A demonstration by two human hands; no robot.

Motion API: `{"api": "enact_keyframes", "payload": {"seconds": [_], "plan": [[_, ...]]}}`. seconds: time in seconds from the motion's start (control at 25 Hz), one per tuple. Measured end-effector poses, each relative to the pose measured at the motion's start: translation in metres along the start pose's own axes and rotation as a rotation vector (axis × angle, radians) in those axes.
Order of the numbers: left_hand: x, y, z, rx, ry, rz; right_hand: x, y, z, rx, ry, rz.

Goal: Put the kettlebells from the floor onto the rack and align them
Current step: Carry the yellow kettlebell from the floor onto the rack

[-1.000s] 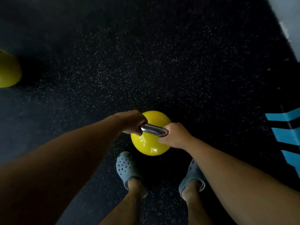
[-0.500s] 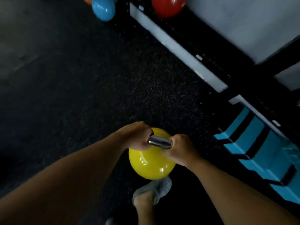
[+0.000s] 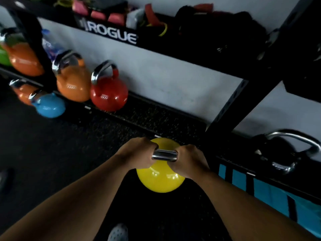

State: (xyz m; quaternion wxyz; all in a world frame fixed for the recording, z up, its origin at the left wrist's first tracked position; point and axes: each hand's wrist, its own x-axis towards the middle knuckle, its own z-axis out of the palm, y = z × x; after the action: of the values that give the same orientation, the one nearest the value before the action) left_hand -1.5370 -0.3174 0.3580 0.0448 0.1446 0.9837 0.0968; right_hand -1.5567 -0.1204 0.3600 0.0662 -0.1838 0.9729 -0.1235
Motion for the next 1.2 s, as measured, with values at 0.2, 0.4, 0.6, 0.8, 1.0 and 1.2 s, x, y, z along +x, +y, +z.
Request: {"api": "enact_keyframes", "payload": {"seconds": [0.2,0.4,0.6,0.8,1.0,1.2], "plan": [[0.096,-0.032,-0.02,0.064,0.134,0.119,0.082,0.022,-0.015,-0.041,0.174,0.095],[0.178,-0.049,-0.024,0.104,0.186,0.195,0.146,0.048,-0.017,-0.009,0.292,0.181],[0.222,-0.054,-0.003,0.064,0.183,0.222,0.177,0.069,-0.003,0.083,0.301,0.241],[0.252,-0.054,-0.003,-0.025,0.222,0.163,0.197,0.083,-0.019,0.152,0.325,0.232],[0.286,-0.058,-0.003,-0.145,0.161,0.07,0.224,0.091,-0.034,0.228,0.235,0.262],[0.305,-0.058,0.002,-0.212,0.165,0.073,0.236,0.1,-0.033,0.257,0.236,0.303]]}}
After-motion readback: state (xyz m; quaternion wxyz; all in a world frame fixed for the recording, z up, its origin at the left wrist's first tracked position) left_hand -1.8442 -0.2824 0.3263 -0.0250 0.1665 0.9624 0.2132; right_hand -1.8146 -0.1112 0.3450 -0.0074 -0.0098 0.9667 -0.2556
